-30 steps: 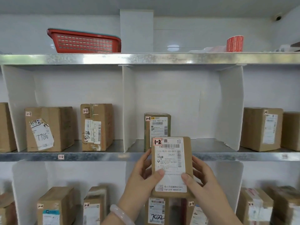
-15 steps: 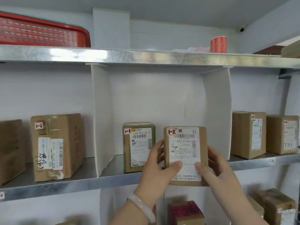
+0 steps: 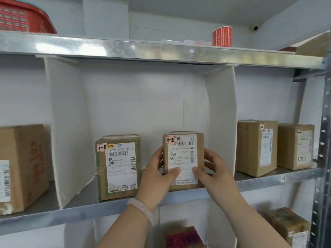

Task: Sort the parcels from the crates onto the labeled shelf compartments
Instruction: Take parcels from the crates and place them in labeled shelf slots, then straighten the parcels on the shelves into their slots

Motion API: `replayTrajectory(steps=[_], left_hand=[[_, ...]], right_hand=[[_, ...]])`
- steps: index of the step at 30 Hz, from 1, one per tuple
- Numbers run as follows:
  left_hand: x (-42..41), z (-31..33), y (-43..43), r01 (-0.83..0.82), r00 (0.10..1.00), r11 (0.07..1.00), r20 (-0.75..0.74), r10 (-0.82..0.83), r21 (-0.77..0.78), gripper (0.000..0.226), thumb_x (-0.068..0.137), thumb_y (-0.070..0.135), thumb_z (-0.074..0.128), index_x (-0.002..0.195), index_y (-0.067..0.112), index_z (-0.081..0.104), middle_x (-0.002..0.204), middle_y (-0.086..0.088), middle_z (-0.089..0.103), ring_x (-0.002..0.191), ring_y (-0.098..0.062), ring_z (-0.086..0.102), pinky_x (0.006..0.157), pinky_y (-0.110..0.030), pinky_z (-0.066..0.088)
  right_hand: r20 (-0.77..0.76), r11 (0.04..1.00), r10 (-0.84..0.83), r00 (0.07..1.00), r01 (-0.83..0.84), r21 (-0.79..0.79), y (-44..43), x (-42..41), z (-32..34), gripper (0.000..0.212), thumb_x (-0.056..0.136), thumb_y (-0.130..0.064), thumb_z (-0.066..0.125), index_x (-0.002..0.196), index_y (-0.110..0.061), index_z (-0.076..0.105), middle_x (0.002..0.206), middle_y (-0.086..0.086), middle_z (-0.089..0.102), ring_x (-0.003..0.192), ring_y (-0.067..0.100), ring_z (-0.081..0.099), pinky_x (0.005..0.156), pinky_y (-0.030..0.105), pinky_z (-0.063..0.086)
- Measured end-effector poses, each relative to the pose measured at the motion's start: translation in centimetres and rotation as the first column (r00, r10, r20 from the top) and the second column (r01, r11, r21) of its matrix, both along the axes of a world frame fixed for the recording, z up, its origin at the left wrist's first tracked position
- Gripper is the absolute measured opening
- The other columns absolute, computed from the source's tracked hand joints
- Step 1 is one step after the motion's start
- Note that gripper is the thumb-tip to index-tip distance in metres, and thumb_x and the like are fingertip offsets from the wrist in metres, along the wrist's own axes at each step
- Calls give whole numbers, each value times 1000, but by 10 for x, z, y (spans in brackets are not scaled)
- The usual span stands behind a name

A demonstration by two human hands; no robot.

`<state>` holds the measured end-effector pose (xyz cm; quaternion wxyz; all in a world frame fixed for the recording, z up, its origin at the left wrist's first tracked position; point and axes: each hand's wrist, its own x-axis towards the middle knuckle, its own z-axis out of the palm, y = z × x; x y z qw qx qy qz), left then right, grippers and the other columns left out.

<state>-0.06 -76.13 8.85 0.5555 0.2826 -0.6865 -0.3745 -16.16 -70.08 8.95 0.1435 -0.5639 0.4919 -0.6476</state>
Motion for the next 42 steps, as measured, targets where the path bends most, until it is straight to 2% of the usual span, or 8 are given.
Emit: replayTrajectory(steps=[6,14,19,24,31,34,38,42], left_hand=[[-15,-3,-13,-105,993,994,53,106,-13,64,87,8,74,113,58,43,115,33,57,110,13,53,75,-7,52],[-22,-10,-22,-190,973,982,135,187,7,62,87,6,72,116,49,39,106,36,52,97,18,50,68,1,45],[-23,-12,-26,-266,946,964,193,259,15,65,87,6,72,132,40,39,109,29,52,109,4,50,69,4,42],[-24,-16,-30,-313,929,949,223,297,41,71,88,10,72,146,31,37,124,16,55,123,-6,50,94,-18,45],[-27,-17,-33,-333,919,941,243,311,56,75,89,13,72,151,29,32,139,10,55,125,-5,48,99,-23,44],[-25,-17,-28,-349,914,936,239,329,45,88,87,22,75,157,29,22,149,7,48,138,-14,44,113,-37,40],[-16,-26,-4,-413,878,908,232,419,-77,89,86,28,76,156,30,20,152,10,38,143,-14,37,118,-40,33],[3,-45,25,-468,820,844,228,525,-262,76,86,34,74,145,46,27,145,24,37,139,2,35,118,-27,31]], right_hand=[[-44,997,18,999,-15,74,-24,-18,0,50,87,-13,70,117,-44,45,120,-19,57,111,2,54,63,5,49],[-98,984,84,992,-67,164,-39,-33,-7,55,88,-22,70,134,-39,45,123,-24,54,106,-5,53,59,3,45],[-104,975,144,984,-124,184,-44,-37,-10,61,87,-19,70,138,-38,43,127,-21,54,108,-6,53,67,4,45],[-92,971,159,983,-139,192,-46,-40,-10,69,86,-17,71,144,-34,37,130,-17,51,114,0,50,85,11,41],[-138,977,146,980,-121,174,-39,-44,-15,73,85,-23,72,146,-37,33,144,-13,44,121,-1,44,102,25,40],[-212,994,75,974,-55,98,-29,-44,-14,74,85,-28,73,145,-39,33,145,-16,41,129,1,41,111,32,37],[-326,995,-37,945,5,-99,-10,-39,-15,68,85,-28,72,136,-50,31,127,-40,32,120,-20,31,106,9,25],[-445,986,-27,895,-48,-157,-2,-21,-21,67,86,-30,70,142,-43,35,138,-30,35,131,-13,26,102,2,17]])
